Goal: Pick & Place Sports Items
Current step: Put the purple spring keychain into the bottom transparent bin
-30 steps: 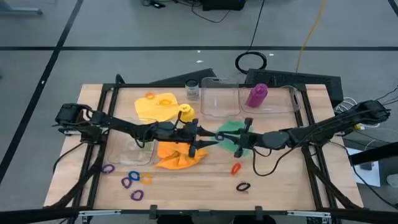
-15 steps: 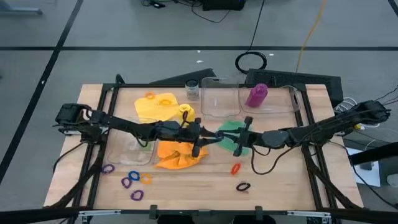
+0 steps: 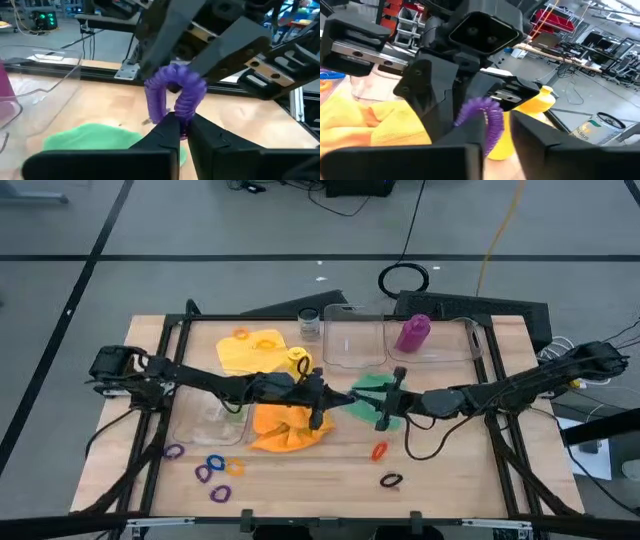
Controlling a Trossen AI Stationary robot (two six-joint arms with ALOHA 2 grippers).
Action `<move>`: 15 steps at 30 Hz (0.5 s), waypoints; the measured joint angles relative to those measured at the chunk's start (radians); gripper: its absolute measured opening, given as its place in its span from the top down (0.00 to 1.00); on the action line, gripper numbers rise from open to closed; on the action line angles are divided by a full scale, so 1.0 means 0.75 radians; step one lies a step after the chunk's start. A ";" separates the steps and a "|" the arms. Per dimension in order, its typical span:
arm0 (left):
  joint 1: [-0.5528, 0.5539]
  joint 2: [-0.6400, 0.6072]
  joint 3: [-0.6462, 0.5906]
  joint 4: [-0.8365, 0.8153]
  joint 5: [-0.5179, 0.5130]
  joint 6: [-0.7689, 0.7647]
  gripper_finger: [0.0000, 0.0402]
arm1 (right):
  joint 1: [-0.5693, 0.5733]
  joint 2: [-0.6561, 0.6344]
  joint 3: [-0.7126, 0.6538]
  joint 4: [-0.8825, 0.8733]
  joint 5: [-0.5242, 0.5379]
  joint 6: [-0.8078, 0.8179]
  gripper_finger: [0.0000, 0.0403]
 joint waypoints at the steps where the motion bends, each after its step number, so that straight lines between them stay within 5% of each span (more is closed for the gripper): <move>1: 0.000 0.000 0.000 -0.003 -0.006 0.006 0.98 | 0.001 -0.002 0.000 -0.001 0.000 -0.010 0.81; 9: 0.000 -0.024 -0.001 -0.055 -0.034 0.059 0.98 | 0.041 -0.055 0.000 -0.048 0.007 -0.055 0.53; 15: -0.017 -0.181 -0.001 -0.299 -0.104 0.132 0.98 | 0.079 -0.126 0.000 -0.114 0.010 -0.055 0.41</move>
